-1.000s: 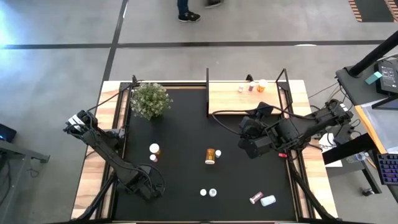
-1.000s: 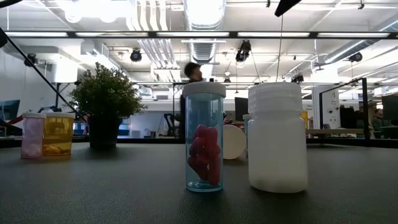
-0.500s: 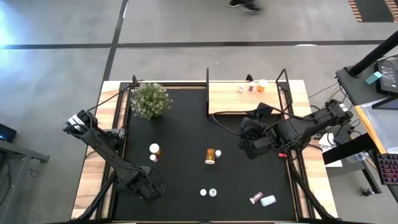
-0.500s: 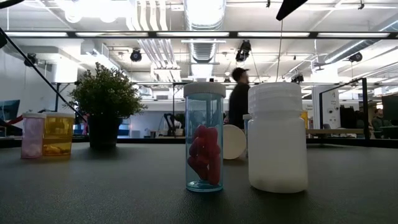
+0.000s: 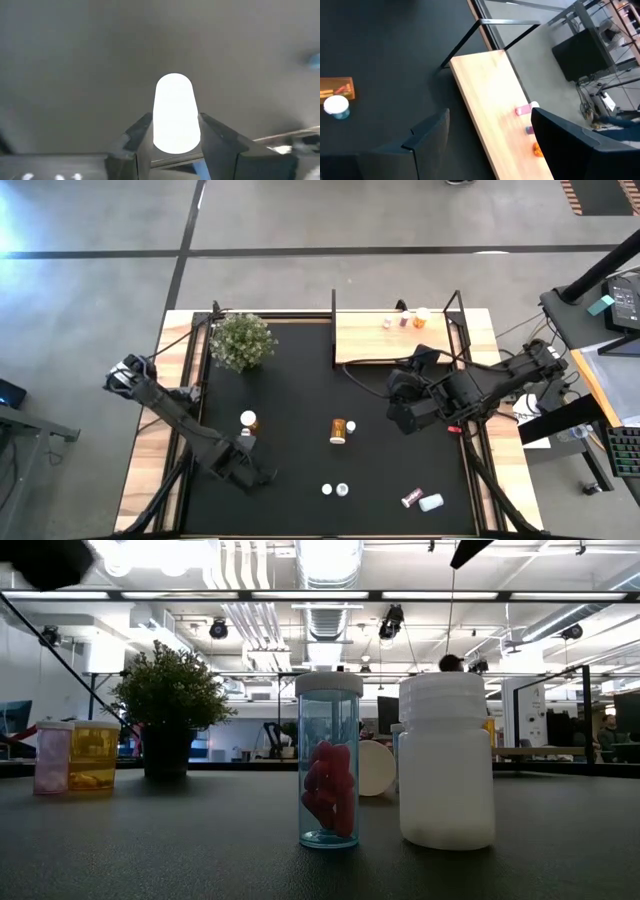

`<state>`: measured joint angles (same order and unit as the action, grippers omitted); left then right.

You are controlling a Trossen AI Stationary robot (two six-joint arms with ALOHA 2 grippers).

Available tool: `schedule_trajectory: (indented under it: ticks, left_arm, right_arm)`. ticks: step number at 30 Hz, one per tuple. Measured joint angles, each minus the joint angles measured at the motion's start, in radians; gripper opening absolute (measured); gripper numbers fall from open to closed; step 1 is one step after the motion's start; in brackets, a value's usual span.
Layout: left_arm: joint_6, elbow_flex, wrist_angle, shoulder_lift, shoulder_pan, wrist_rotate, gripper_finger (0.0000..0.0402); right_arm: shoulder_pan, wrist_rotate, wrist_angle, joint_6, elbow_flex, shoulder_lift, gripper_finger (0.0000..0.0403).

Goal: Pick and place medicine bottles onto shelf by color
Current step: Put the top left white pill bottle on the shelf

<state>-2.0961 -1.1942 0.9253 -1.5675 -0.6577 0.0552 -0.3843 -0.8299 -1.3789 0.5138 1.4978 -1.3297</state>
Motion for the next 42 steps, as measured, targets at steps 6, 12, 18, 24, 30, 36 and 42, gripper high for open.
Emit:
schedule_trajectory:
  ticks: [6, 12, 18, 24, 30, 36, 42]
  left_arm:
    - [0.26, -0.109, 0.043, -0.001, 0.16, -0.103, 0.012]
    - [0.563, -0.168, 0.044, -0.001, 0.352, -0.115, 0.012]
    - [0.781, -0.186, 0.044, -0.001, 0.524, -0.115, 0.0121]
    - [0.958, -0.201, 0.025, -0.001, 0.656, -0.113, 0.0121]
    - [1.12, -0.205, -0.104, -0.043, 0.741, -0.098, 0.0121]
    - [1.263, -0.233, -0.189, -0.133, 0.781, -0.034, 0.0121]
    - [1.408, -0.347, -0.167, -0.249, 0.803, -0.004, 0.0121]
  right_arm:
    - [-0.002, 0.0, -0.032, 0.002, 0.015, 0.036, 0.0272]
    - [-0.002, 0.0, -0.03, 0.011, 0.015, 0.087, 0.0272]
    - [-0.002, 0.0, -0.03, 0.043, 0.015, 0.124, 0.0272]
    - [-0.001, -0.008, -0.028, 0.071, 0.015, 0.138, 0.0272]
    - [-0.001, -0.009, -0.017, 0.081, 0.015, 0.137, 0.0272]
    - [0.001, -0.078, -0.004, 0.141, 0.015, 0.137, 0.0272]
    - [0.001, -0.087, 0.001, 0.191, 0.015, 0.137, 0.0272]
